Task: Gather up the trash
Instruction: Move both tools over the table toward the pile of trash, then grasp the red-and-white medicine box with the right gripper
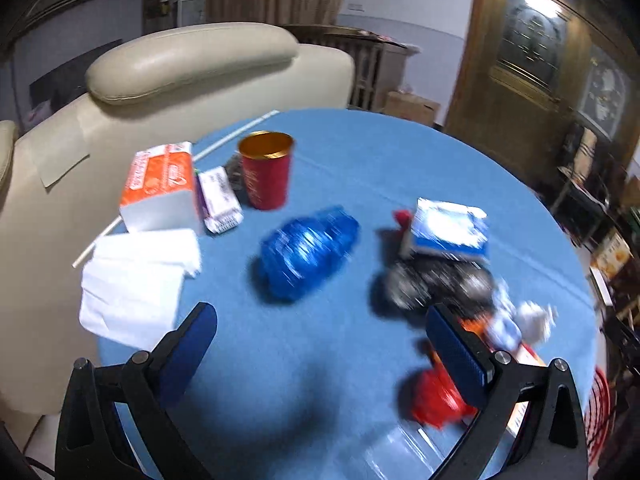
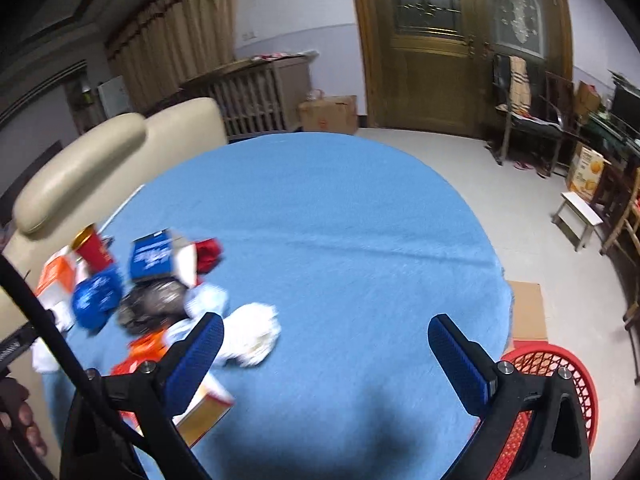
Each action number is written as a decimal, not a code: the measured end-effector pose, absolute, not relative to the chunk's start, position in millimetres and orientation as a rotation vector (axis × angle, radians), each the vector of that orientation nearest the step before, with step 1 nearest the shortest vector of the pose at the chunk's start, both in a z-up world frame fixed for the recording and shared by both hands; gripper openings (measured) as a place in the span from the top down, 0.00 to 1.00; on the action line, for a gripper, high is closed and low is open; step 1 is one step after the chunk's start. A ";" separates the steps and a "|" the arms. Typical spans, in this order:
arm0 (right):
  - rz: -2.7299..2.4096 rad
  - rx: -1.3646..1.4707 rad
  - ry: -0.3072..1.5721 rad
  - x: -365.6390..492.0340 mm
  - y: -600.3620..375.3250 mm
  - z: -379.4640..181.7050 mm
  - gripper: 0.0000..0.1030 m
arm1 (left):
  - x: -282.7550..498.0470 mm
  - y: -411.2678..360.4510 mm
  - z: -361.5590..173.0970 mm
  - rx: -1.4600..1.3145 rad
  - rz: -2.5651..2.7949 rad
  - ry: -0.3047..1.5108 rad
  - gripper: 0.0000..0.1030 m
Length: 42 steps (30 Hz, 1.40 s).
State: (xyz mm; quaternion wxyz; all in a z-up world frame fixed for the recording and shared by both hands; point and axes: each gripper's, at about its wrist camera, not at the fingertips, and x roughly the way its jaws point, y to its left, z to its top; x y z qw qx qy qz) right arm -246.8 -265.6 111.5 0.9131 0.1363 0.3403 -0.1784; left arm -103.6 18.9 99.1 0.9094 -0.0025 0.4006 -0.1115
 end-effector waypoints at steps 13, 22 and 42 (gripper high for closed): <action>-0.282 0.249 0.696 -269.7 -223.2 106.9 0.00 | -133.2 -6.2 94.6 0.046 -0.267 0.883 0.00; -0.269 0.267 0.708 -270.2 -223.7 100.3 0.00 | -132.6 -7.3 89.4 0.061 -0.263 0.909 0.00; -0.251 0.272 0.706 -271.0 -221.9 99.3 0.00 | -137.0 0.6 88.3 0.056 -0.262 0.913 0.00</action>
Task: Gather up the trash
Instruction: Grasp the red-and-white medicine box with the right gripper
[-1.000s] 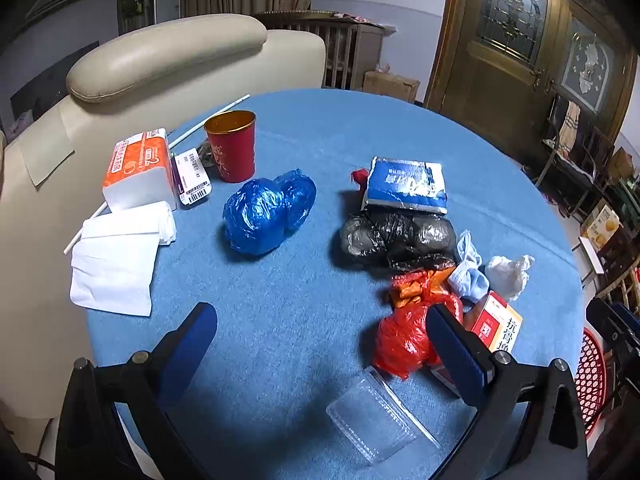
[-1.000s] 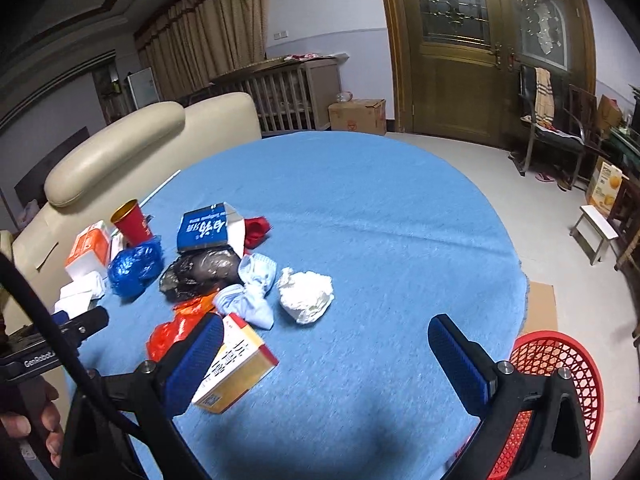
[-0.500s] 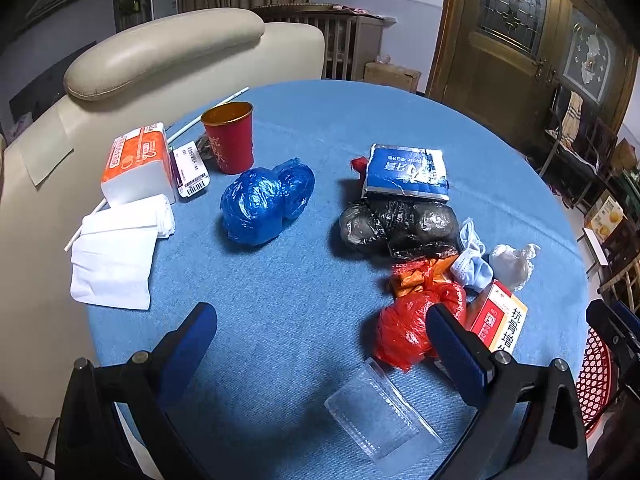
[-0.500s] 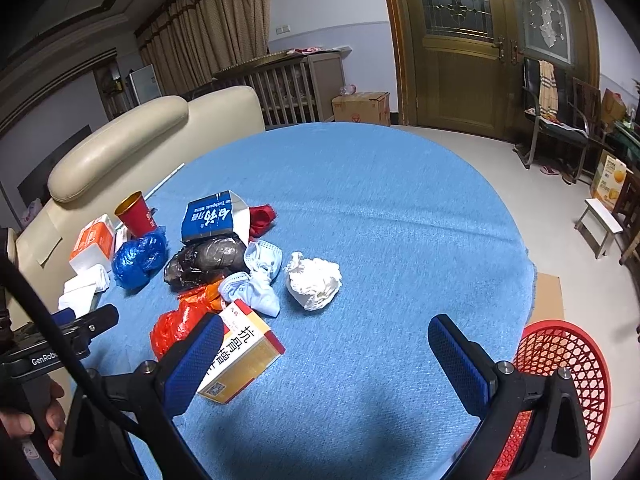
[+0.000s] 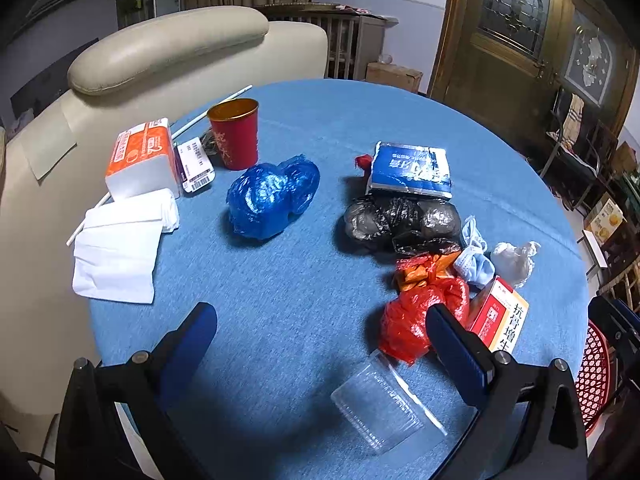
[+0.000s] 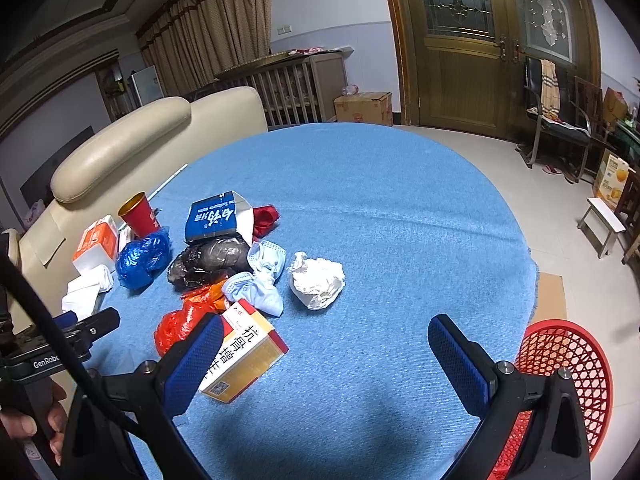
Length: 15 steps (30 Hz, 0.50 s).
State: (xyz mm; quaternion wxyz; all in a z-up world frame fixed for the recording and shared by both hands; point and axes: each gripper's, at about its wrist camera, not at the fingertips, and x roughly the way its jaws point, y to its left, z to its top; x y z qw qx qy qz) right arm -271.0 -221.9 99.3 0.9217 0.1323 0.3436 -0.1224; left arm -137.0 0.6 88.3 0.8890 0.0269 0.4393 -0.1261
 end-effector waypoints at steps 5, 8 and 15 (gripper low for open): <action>-0.173 0.249 0.744 -261.4 -213.1 94.0 0.00 | -144.3 5.7 81.1 0.059 -0.264 0.934 0.00; -0.117 0.219 0.787 -248.1 -203.7 84.0 0.00 | -150.8 5.5 73.5 0.070 -0.273 0.954 0.00; -0.015 0.174 0.839 -225.4 -179.8 67.6 0.00 | -160.1 5.4 61.6 0.090 -0.285 0.986 0.00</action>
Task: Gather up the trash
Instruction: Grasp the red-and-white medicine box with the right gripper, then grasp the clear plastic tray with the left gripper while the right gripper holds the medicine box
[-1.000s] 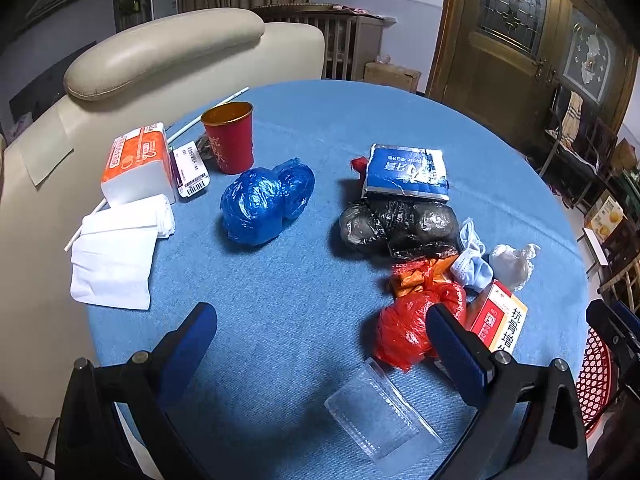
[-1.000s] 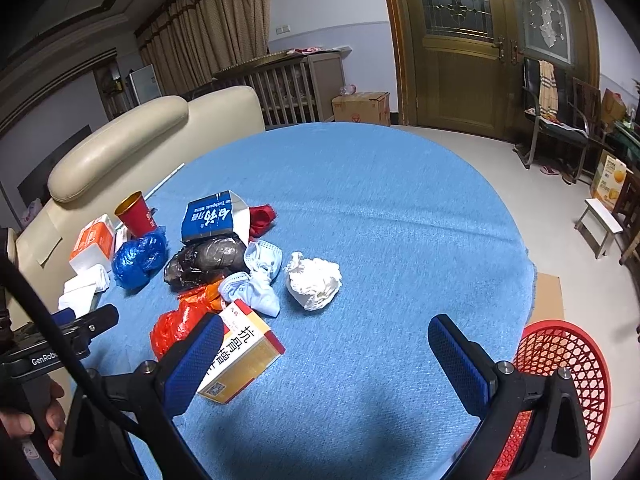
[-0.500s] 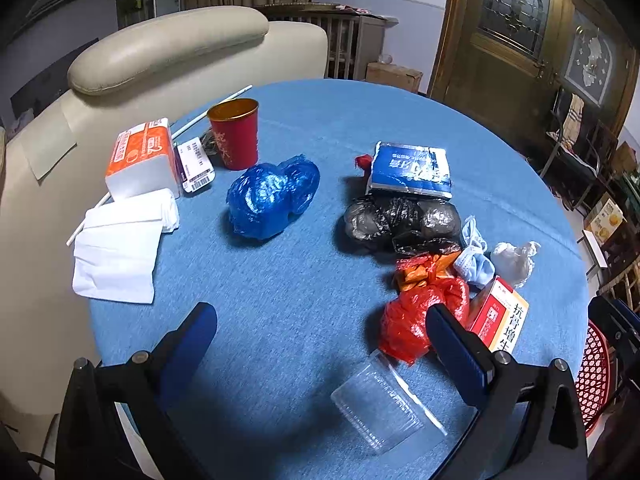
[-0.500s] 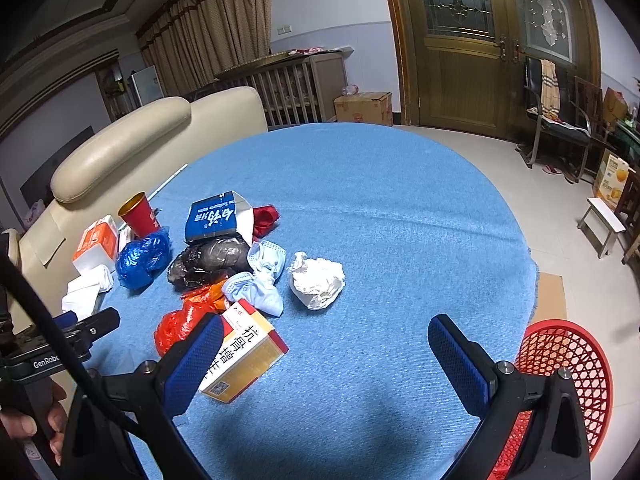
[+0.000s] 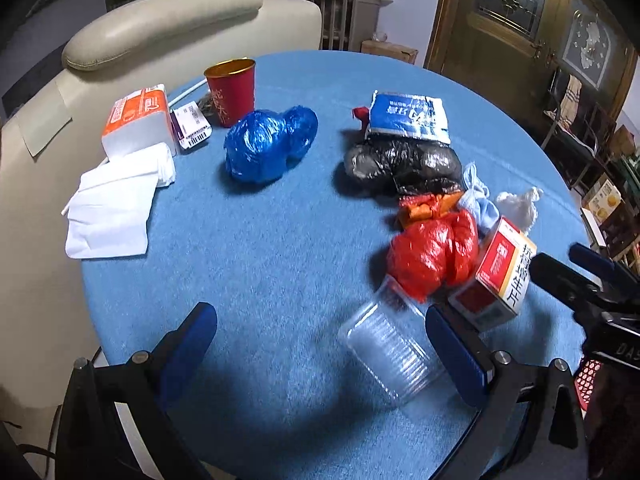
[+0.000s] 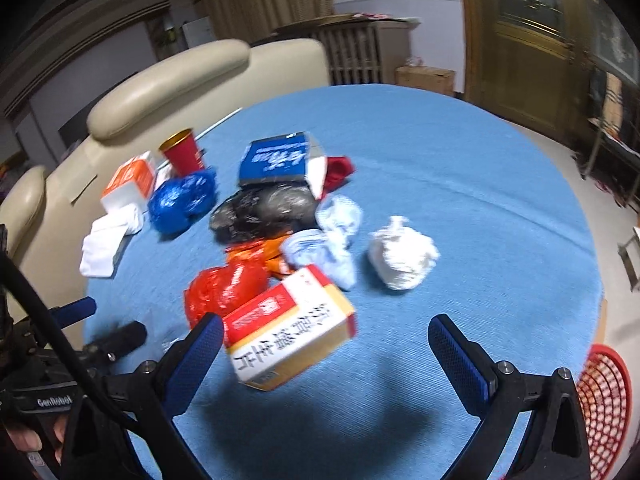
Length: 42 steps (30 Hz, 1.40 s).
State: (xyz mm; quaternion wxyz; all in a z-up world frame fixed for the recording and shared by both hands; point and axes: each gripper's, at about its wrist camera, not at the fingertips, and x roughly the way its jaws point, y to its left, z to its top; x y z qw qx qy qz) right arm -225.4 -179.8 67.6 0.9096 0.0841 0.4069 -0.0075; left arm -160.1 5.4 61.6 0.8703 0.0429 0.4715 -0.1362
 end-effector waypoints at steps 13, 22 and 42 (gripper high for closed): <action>0.198 -0.089 0.903 -187.7 -151.3 49.9 0.00 | -167.8 23.9 62.8 0.053 -0.270 0.990 0.00; 0.219 -0.074 0.911 -187.6 -150.0 44.8 0.00 | -169.9 16.9 60.8 0.071 -0.274 1.001 0.00; 0.154 0.100 0.845 -208.2 -188.0 51.6 0.17 | -172.7 5.4 57.6 0.102 -0.266 1.020 0.00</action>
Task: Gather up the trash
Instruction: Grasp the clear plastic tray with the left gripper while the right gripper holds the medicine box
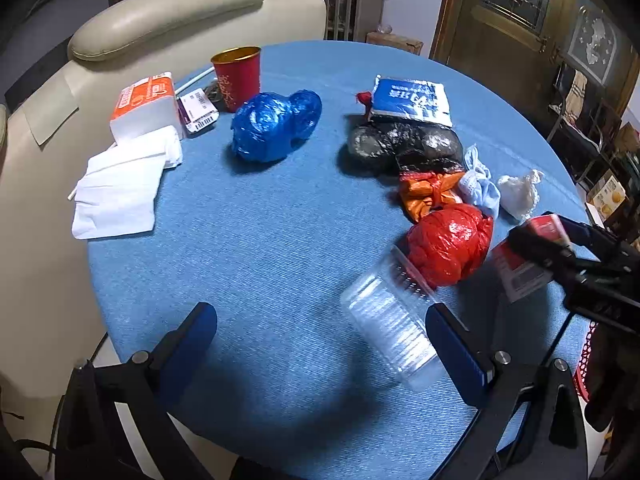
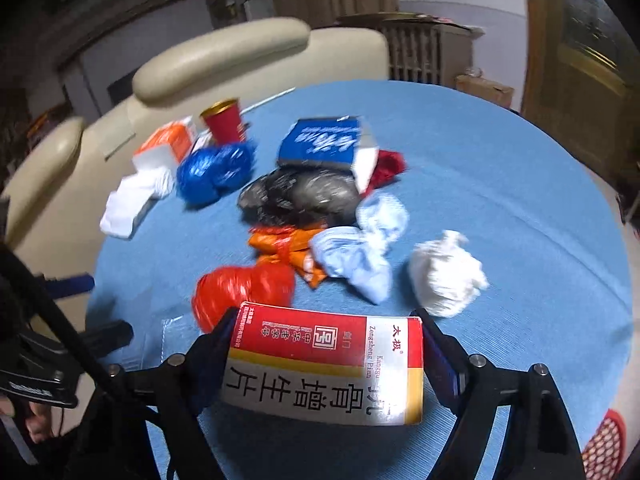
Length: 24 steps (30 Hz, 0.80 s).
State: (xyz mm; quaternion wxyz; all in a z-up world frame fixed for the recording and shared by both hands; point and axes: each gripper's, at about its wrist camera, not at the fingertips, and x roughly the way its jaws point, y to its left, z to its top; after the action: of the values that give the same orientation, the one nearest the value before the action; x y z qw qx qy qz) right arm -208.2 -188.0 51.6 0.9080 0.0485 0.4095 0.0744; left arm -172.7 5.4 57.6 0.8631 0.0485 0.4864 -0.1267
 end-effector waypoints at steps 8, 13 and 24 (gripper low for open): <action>0.097 0.212 0.809 -235.8 -220.8 57.5 0.17 | -174.9 -10.0 58.5 0.106 -0.270 1.021 0.00; 0.077 0.250 0.786 -251.2 -231.5 59.6 0.17 | -179.8 -12.6 62.3 0.072 -0.256 1.023 0.00; 0.054 0.315 0.761 -264.0 -247.3 59.3 0.17 | -181.2 -49.4 34.0 0.188 -0.204 1.084 0.00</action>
State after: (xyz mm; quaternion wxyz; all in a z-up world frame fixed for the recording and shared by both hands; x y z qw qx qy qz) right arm -264.0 -247.3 59.3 0.9160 0.1529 0.3700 0.0263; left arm -181.2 -49.4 34.0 0.8477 0.0890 0.5140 -0.0968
